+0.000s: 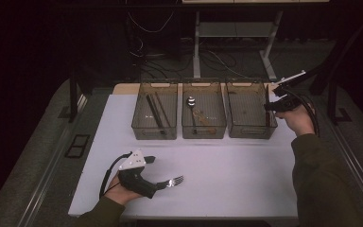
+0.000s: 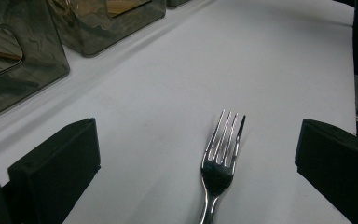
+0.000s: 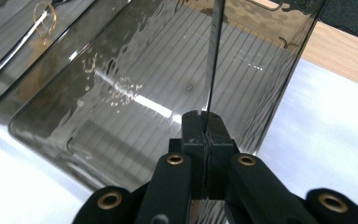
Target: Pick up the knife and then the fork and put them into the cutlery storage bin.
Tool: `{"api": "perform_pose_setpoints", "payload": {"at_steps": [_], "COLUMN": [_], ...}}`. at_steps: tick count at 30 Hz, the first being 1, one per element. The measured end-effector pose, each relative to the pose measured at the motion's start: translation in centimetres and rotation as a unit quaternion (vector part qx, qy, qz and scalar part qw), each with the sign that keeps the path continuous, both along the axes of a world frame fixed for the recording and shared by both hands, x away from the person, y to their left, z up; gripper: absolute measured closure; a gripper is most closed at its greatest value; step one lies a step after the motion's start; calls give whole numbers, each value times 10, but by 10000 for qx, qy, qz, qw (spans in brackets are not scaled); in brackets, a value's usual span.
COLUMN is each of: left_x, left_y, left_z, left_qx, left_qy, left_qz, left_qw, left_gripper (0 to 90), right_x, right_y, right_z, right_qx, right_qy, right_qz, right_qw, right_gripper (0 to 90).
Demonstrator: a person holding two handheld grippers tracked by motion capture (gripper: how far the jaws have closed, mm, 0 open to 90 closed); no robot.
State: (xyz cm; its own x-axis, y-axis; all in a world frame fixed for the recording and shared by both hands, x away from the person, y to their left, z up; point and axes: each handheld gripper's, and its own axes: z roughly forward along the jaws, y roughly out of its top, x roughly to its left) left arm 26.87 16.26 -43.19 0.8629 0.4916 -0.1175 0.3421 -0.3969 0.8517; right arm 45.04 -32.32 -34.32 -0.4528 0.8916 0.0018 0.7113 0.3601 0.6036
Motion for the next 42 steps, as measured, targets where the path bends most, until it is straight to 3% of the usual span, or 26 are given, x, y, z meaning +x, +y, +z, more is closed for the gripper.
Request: {"api": "perform_pose_setpoints", "payload": {"at_steps": [7,10,11,12,13,14,16,20,24,30,35,42], "left_x": [0,0,0,0,0,0,0,-1,-1,-1,-1,0], "left_y": [-1,0,0,-1,-1,-1,-1,-1,-2,-1,-2,-1], "left_z": [0,0,0,0,0,0,0,0,0,-1,-1,-1], "left_qx": [21,23,26,-20,-16,1,3,23,64,182,257,313], "left_qy": [4,-1,1,16,19,25,17,12,3,11,39,85], "left_qz": [-17,-19,-19,7,5,-6,-22,-20,-11,-39,-78,-119], "left_qw": [10000,10000,10000,10000,10000,10000,10000,10000,10000,9998,9996,9994], "left_gripper": [0,0,0,0,0,0,0,0,0,0,0,0], "right_x": [15,22,24,27,29,29,30,27,17,-9,-37,-75], "right_y": [6,15,19,23,27,30,29,27,20,14,15,16], "right_z": [-16,-26,-29,-32,-36,-38,-40,-38,-26,-8,-3,-7], "right_qx": [235,230,170,131,23,-87,137,310,667,1069,1020,1097], "right_qy": [-103,-110,-84,-3,36,24,73,-51,-284,-735,-1036,-1165], "right_qz": [-92,0,38,55,-1,-83,-110,-161,-215,62,289,621], "right_qw": [9996,9997,9998,9999,10000,9999,9998,9994,9971,9915,9890,9852], "right_gripper": [888,876,849,759,678,653,583,462,377,267,136,36]}}
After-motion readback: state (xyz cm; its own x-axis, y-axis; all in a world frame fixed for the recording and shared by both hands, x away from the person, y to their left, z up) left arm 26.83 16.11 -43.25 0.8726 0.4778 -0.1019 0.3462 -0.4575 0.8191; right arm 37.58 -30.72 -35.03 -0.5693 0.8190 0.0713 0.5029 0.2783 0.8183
